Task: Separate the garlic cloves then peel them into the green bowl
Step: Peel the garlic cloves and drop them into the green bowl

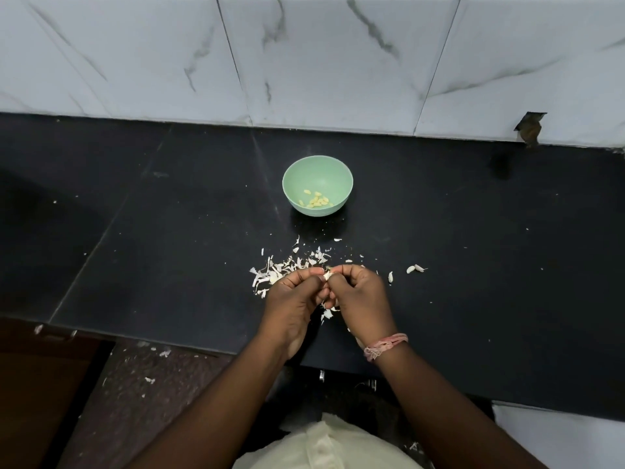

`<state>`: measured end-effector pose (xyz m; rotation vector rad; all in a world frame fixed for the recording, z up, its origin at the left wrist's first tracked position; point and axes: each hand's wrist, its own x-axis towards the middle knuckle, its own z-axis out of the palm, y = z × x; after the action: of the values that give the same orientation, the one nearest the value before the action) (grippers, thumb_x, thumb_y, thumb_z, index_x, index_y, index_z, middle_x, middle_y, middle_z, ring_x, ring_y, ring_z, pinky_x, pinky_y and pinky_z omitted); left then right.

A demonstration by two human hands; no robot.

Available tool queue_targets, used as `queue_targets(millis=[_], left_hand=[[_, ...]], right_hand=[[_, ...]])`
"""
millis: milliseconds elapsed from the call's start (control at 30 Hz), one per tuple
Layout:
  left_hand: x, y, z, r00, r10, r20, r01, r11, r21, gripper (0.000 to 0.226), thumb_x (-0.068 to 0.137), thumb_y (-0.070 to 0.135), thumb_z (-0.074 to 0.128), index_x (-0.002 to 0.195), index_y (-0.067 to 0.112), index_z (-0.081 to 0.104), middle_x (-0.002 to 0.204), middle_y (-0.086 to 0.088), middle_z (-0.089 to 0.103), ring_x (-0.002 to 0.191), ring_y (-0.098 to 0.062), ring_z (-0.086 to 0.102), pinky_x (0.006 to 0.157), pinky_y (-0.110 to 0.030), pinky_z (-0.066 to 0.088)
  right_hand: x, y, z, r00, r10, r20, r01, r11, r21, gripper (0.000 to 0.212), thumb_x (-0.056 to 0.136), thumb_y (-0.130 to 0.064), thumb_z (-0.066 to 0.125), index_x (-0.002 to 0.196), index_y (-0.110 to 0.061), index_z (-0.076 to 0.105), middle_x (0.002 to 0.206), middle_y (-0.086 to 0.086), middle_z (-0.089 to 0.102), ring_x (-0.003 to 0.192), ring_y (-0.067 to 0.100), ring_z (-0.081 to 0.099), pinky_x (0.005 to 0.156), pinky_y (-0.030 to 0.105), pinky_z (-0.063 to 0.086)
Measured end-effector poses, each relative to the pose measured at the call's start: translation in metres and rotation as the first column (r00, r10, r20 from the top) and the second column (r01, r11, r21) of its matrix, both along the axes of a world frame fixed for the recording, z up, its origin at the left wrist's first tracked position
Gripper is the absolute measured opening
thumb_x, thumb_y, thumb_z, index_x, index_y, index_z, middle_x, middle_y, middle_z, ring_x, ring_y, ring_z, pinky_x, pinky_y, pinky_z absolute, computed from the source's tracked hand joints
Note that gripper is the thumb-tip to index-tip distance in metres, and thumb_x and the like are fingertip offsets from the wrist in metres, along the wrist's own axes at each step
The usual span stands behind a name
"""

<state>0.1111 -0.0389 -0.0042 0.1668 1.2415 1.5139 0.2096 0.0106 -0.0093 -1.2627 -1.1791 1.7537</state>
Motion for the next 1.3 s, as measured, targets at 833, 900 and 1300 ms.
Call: queue_targets(millis=[833,900,1300], left_hand=[[-0.071,-0.007,0.004,0.959,-0.281,-0.029,0.282,0.957,0.061,0.013,0.092,-0.010,0.060,0.102,-0.004,0.067,0.084,-0.019,0.067,0.066,-0.018,0.064,0.063,-0.027,0.055],[-0.074,-0.008,0.002,0.961,-0.275,-0.025,0.276,0.959,0.063,0.015,0.090,-0.011,0.062,0.104,-0.006,0.067,0.085,-0.020,0.068,0.068,-0.020,0.067,0.066,-0.028,0.058],[-0.066,0.000,-0.008,0.976,-0.165,-0.144,0.160,0.986,-0.044,0.015,0.087,-0.010,0.068,0.099,-0.002,0.073,0.084,-0.017,0.074,0.074,-0.019,0.073,0.069,-0.022,0.061]], right_hand=[[-0.054,-0.029,0.007,0.959,-0.247,0.140,0.243,0.969,0.039,0.008,0.090,0.000,0.062,0.094,0.003,0.069,0.068,0.010,0.070,0.056,0.016,0.064,0.057,0.029,0.057],[-0.056,-0.030,0.010,0.956,-0.269,0.118,0.267,0.963,0.033,0.007,0.091,0.001,0.062,0.092,0.001,0.069,0.067,0.008,0.069,0.058,0.016,0.065,0.058,0.029,0.058],[-0.038,-0.018,0.001,0.928,-0.187,0.322,0.109,0.964,0.244,0.025,0.090,0.000,0.063,0.096,-0.022,0.075,0.093,-0.001,0.076,0.083,0.019,0.074,0.080,0.037,0.062]])
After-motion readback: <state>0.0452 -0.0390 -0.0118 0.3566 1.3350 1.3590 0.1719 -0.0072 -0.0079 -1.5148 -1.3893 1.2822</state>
